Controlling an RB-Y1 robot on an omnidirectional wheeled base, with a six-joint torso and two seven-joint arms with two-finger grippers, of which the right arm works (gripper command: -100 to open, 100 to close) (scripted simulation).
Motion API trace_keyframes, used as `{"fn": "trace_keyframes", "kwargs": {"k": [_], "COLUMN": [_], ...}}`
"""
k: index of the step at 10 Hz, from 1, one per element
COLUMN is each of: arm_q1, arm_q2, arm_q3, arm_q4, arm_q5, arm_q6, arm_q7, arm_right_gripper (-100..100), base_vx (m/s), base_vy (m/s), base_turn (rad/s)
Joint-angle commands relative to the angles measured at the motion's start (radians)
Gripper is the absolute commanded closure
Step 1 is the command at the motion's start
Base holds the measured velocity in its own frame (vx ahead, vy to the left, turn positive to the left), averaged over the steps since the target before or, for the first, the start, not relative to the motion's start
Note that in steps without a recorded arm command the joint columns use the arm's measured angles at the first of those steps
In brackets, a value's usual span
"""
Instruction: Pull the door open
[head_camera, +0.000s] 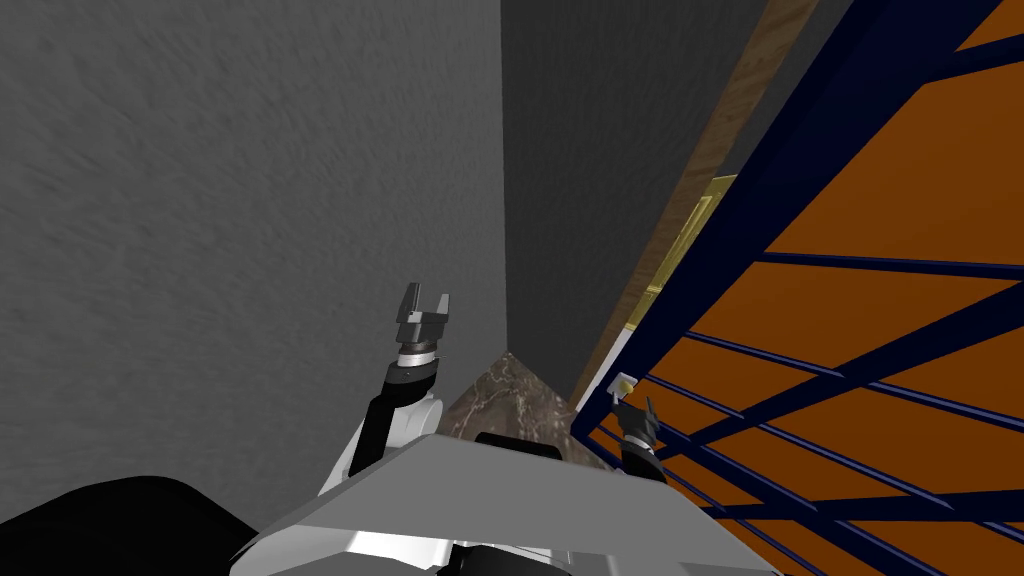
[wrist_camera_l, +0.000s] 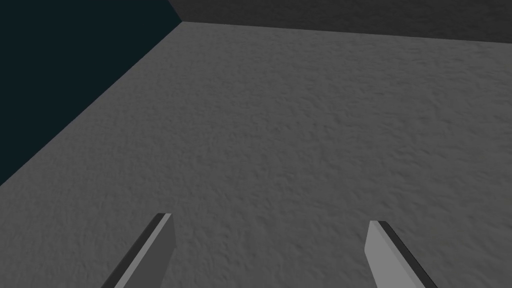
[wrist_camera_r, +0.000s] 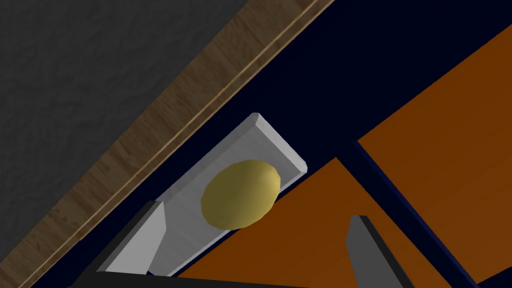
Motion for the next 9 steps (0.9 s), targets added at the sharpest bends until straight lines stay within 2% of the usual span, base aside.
{"fn": "trace_keyframes", "kwargs": {"k": [1,2,3,4,6,7,8,9], "arm_q1": [-0.008,-0.008,-0.014,-0.014,-0.025,-0.025,-0.03,-0.03], "arm_q2": [0.007,0.007,0.011,0.011,0.019,0.019,0.023,0.023], "arm_q3": [0.015,0.015,0.024,0.024,0.043,0.043,0.052,0.052], "arm_q4": [-0.003,-0.003,-0.004,-0.004,-0.007,-0.007,-0.008,-0.008], "arm_q5": [-0.032,-0.032,-0.053,-0.053,-0.094,-0.094,-0.114,-0.114], "arm_q6": [0.005,0.005,0.008,0.008,0.014,0.014,0.017,0.017], "arm_q7": [-0.05,-0.065,-0.103,-0.106,-0.171,-0.187,-0.221,-0.228], "arm_right_gripper": [-100,-100,-100,-100,-100,-100,-100,-100], "base_vx": [-0.074,-0.057,-0.055,-0.046,-0.068,-0.058,-0.059,-0.05], "base_vy": [-0.003,-0.011,-0.005,-0.003,0.005,-0.004,-0.014,-0.01], "base_turn": [0.042,0.015,0.026,0.014,0.037,0.008,0.029,0.013]}}
